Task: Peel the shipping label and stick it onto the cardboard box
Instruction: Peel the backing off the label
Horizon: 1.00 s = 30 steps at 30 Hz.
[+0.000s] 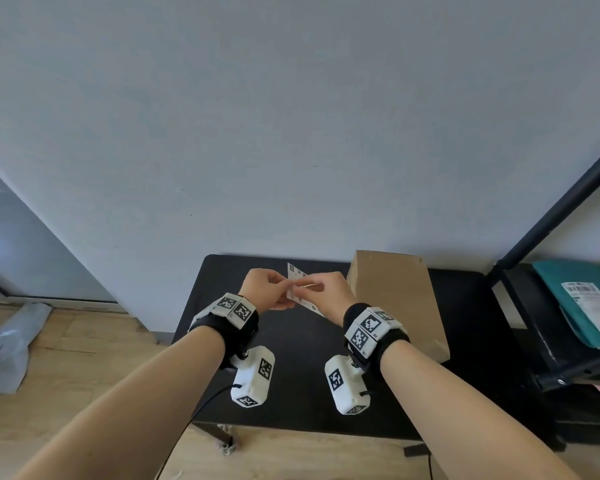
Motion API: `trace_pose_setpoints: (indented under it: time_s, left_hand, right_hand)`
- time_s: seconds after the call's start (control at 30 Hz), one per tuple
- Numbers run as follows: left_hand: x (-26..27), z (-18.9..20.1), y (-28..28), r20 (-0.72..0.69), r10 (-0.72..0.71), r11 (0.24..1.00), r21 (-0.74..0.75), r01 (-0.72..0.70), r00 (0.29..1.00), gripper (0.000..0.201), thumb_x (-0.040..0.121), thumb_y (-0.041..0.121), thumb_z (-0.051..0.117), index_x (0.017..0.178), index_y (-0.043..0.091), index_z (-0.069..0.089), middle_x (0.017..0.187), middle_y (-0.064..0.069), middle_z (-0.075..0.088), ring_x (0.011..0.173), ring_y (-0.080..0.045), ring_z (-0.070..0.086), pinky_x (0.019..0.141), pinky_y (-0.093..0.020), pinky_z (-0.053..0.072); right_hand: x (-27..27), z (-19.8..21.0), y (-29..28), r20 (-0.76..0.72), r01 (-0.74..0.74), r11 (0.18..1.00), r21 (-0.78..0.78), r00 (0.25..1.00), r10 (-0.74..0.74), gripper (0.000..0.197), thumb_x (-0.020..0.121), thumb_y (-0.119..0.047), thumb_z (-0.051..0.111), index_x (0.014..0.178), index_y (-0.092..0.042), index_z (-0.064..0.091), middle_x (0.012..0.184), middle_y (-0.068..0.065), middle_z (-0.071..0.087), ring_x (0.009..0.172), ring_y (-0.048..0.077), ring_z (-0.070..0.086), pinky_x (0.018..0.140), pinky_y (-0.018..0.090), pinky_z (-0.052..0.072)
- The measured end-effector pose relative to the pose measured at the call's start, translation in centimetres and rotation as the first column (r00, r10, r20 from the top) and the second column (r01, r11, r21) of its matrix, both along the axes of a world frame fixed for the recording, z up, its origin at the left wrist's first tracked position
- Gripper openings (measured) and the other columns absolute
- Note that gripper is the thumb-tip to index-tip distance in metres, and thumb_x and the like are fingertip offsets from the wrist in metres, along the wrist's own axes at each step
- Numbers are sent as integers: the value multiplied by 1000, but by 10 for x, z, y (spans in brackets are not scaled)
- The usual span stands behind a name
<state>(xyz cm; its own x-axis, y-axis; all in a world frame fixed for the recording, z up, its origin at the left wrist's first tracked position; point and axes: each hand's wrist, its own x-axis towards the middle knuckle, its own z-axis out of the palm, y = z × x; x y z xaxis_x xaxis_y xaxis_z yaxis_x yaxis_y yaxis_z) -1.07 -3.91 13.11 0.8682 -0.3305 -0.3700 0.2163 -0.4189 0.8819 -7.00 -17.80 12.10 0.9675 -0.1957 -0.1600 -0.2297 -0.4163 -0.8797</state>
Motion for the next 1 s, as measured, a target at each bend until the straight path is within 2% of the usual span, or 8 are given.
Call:
trace_pose_setpoints:
  time_s: [0.07,0.2,0.33,0.53,0.7,0.83,1.0]
  left_hand:
    - [-3,-1,-2,-4,-5,1000,-5,4,1000,17,90,14,61,88,-2,66,72,-13,70,48,-5,68,50,-14,57]
    - [-7,-2,-5,-19,11,1000,-24,-11,1000,19,92,13,58,77,3,65,71,-10,70,52,-7,70,51,-15,57]
    - [-11,0,-8,-89,31,998,-48,-35,996,18,88,7,56,73,6,67,76,-11,72,64,-14,72,67,-22,60]
    - [-14,-3,-8,-138,27,999,-44,-33,990,15,86,4,56,90,2,71,85,-10,72,69,-15,72,74,-25,59]
    - [-12,-4,-8,-135,22,998,-57,-30,991,19,87,7,62,102,-2,70,97,-15,74,71,-14,73,69,-20,59]
    - [-10,-7,-10,-127,-3,999,-52,-4,992,19,88,8,63,103,-2,69,94,-15,73,62,-6,72,67,-19,60]
    - [-9,-10,-10,-103,-47,998,-34,43,994,20,89,11,62,103,-2,69,96,-15,73,73,-13,73,76,-24,59]
  right_hand:
    - [-3,-1,0,-3,0,999,37,1000,0,26,80,-21,73,105,-13,74,105,8,75,93,12,67,85,20,46]
    - [-8,-4,-2,2,-2,995,96,1000,1,25,79,-21,74,102,-11,75,100,6,76,83,4,66,78,13,48]
    - [-7,-9,-6,-6,9,994,104,1000,-9,23,80,-19,74,101,-9,75,101,8,76,87,11,68,88,23,51]
    - [-7,-16,-11,-39,-18,994,109,999,22,26,81,-21,72,105,-10,74,106,8,75,96,13,67,93,28,51]
    - [-6,-19,-15,-45,-9,994,108,999,14,26,84,-22,70,107,-11,73,108,8,74,101,16,67,97,36,52]
    - [-5,-20,-18,-58,-20,990,140,998,28,25,85,-18,68,108,-9,72,109,11,73,103,21,67,97,41,53]
    - [-7,-17,-20,-76,-42,983,181,995,57,27,87,-15,65,113,-6,69,113,14,71,105,23,67,93,34,55]
